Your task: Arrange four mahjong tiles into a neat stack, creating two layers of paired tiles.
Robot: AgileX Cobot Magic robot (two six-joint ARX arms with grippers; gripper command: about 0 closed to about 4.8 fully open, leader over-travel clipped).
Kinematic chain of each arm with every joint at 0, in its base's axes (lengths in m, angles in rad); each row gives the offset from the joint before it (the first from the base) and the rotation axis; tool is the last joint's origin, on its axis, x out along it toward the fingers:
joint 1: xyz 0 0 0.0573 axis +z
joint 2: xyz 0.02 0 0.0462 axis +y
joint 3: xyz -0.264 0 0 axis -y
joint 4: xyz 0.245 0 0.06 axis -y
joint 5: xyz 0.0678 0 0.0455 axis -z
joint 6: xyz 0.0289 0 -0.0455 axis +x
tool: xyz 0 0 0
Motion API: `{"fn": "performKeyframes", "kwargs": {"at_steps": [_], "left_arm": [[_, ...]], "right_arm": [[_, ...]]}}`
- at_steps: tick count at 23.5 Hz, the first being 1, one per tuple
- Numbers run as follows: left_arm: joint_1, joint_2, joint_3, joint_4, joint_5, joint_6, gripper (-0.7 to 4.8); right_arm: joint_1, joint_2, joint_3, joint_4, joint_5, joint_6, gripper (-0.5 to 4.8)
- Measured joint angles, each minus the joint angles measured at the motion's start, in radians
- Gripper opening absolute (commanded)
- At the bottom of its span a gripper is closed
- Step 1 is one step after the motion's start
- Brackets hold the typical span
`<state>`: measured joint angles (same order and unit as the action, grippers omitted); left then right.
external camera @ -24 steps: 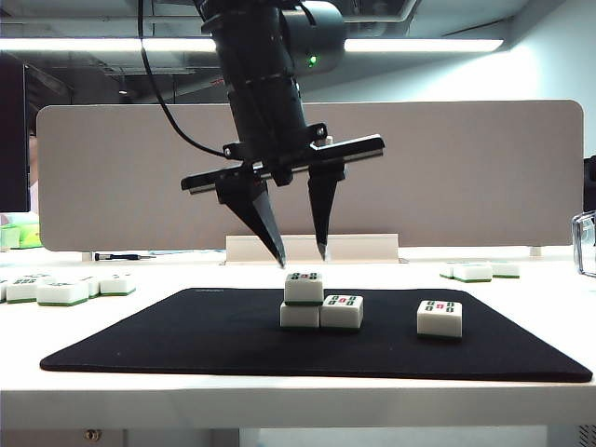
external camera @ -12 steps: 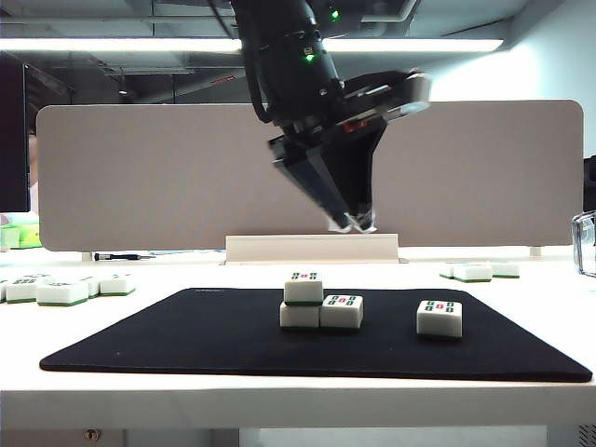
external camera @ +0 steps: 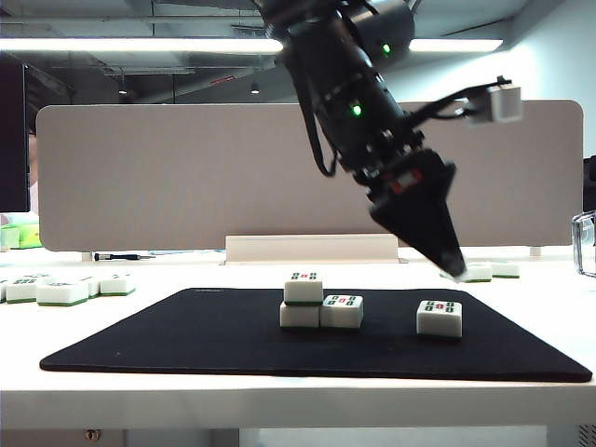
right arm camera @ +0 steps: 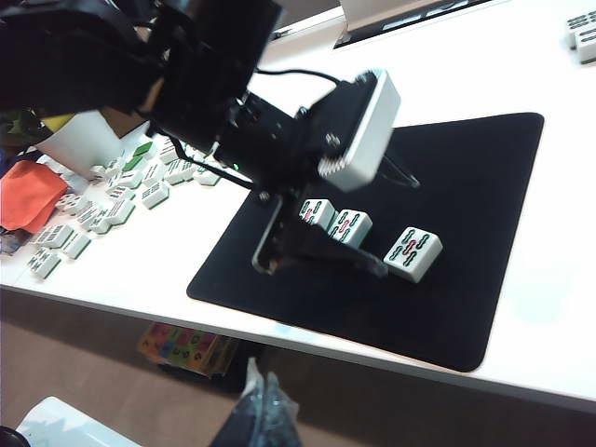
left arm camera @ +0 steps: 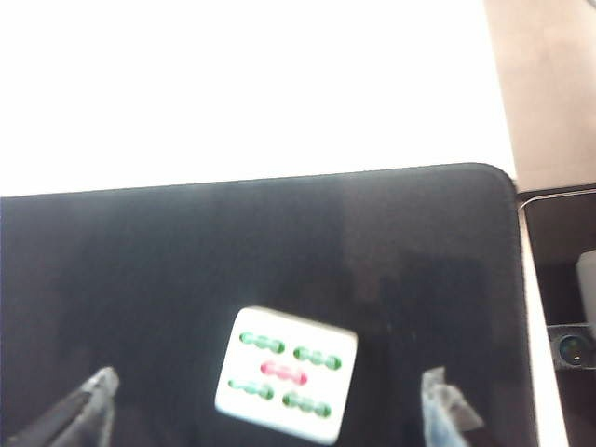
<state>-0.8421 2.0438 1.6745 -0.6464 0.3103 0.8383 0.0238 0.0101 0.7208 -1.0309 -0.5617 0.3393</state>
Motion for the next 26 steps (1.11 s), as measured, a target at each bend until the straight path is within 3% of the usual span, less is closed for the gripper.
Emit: {"fn": "performKeyframes", "kwargs": {"at_steps": [9,13,16,18,19,26], "left_arm": [[-0.010,0.084,0.000,0.023,-0.036,0.048,4.22],[-0.010,0.095,0.000,0.027,-0.052,0.048,3.05],[-0.010,0.099,0.000,0.027,-0.058,0.048,2.97],[-0.010,0.100,0.000,0.027,-0.059,0.044,1.73],[-0.010,0.100,0.000,0.029,-0.059,0.042,1.56],[-0.010,0.097,0.002,0.029,-0.065,0.041,1.49]], "right_arm": [[0.000,0.000,0.000,0.000,0.004,0.000,-0.01],[0.000,0.000,0.000,0.000,0.005,0.000,-0.01],[0.000,0.000,0.000,0.000,0.005,0.000,-0.01],[0.000,0.000,0.000,0.000,0.005,0.000,-0.01],[0.000,0.000,0.000,0.000,0.005,0.000,-0.01],[0.000,0.000,0.000,0.000,0.005,0.000,-0.01]]}}
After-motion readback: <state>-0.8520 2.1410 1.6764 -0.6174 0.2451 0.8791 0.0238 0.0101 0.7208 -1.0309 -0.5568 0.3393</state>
